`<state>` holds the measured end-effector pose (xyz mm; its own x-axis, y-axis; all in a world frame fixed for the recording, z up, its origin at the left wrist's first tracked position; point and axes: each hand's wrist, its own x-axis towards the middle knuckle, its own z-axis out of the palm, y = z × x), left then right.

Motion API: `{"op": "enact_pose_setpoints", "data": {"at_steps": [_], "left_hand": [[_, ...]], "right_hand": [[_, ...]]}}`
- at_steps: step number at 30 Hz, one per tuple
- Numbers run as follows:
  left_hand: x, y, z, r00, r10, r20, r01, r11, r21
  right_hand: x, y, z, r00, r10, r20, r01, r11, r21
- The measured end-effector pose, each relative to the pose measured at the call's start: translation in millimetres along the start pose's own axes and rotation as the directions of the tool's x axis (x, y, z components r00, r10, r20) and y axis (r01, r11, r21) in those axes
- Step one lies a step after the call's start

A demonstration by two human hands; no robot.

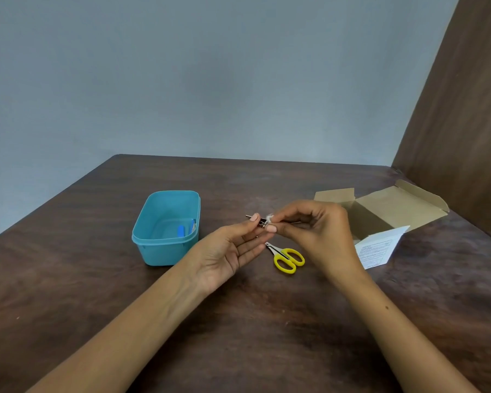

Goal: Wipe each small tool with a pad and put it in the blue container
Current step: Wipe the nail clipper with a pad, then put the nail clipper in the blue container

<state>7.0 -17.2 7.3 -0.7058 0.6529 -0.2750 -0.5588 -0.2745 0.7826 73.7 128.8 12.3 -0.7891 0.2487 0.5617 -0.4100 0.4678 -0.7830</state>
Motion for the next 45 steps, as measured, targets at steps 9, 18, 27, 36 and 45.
{"op": "enact_pose_setpoints", "data": {"at_steps": [9, 18, 27, 36, 45], "left_hand": [[2, 0, 0, 0.988, 0.142, 0.065, -0.146, 0.988, 0.051], [-9, 12, 5, 0.877, 0.481, 0.022, -0.432, 0.767, 0.475], [-29, 84, -34, 0.796, 0.603, -0.051, -0.235, 0.385, 0.892], [-16, 82, -58, 0.808, 0.575, -0.127, 0.121, 0.048, 0.992], [-14, 60, -43, 0.732, 0.678, -0.065, 0.302, -0.237, 0.923]], "right_hand": [[2, 8, 0, 0.889, 0.455, 0.057, -0.392, 0.688, 0.611], [-2, 13, 15, 0.964, 0.018, -0.266, -0.060, 0.987, -0.150], [-7, 12, 30, 0.990, -0.129, -0.058, 0.112, 0.963, -0.243], [-6, 18, 32, 0.980, -0.196, 0.011, 0.192, 0.946, -0.261], [-1, 24, 24, 0.980, -0.174, -0.099, 0.136, 0.942, -0.306]]}}
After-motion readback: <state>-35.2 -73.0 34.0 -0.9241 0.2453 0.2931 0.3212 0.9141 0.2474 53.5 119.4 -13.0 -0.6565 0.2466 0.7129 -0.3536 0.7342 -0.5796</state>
